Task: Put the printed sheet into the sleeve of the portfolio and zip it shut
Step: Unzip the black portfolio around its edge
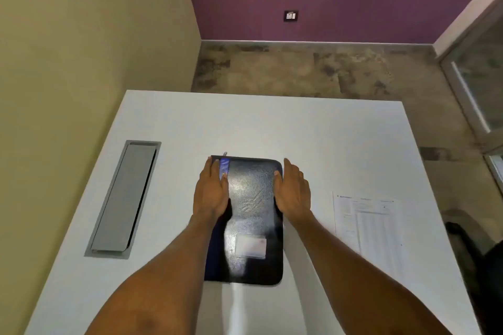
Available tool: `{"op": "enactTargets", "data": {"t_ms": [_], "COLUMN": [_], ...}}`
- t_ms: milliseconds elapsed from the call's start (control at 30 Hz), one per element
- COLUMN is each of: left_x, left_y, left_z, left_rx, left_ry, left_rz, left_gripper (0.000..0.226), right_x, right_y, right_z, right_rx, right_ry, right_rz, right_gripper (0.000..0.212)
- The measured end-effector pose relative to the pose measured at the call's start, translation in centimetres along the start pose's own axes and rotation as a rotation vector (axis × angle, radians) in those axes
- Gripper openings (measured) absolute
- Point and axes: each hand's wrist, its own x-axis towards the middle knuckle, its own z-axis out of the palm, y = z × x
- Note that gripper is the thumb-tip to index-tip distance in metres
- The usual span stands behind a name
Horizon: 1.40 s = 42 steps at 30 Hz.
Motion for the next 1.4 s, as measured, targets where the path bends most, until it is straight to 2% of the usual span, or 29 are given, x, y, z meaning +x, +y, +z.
{"op": "enactTargets", "data": {"t_ms": [133,400,567,667,833,967,1067,1267,1400], "left_x": [2.3,8.2,11.4,12.7,13.7,14.1,14.6,15.7,16.0], "left_y": [-1.9,-4.2,-4.7,-4.9,-5.5,-5.9,-5.8,-6.0,-6.3], "left_z": [1.2,2.9,3.5,3.7,4.0,4.4,4.8,5.3,5.2], "left_rx": [0.043,0.214,0.381,0.335,0.151,0.125,0.114,0.118,0.099], "left_ry": [-0.038,-0.057,-0.054,-0.068,-0.080,-0.087,-0.101,-0.124,-0.131], "left_rz": [-0.049,0.017,-0.022,-0.003,-0.107,-0.096,-0.073,-0.091,-0.082], "left_gripper": [0.053,0.045,0.045,0.040,0.026,0.024,0.026,0.024,0.021], "right_x": [1.8,6.5,8.8,10.2,13.4,16.0,17.4,19.1,19.9], "right_y": [-0.3,-0.1,-0.5,-0.9,-3.1,-5.8,-7.7,-9.2,-9.4], "right_z": [1.8,5.3,6.7,7.4,8.3,9.8,10.9,11.7,11.4], "right_rx": [0.089,-0.087,-0.139,-0.196,-0.265,-0.213,-0.112,-0.148,-0.208], "right_ry": [-0.081,-0.187,-0.208,-0.212,-0.216,-0.222,-0.319,-0.454,-0.469], "right_rz": [0.127,0.084,0.071,0.011,-0.148,-0.358,-0.479,-0.625,-0.694], "right_gripper": [0.053,0.050,0.051,0.043,0.020,0.023,0.028,0.024,0.021]}}
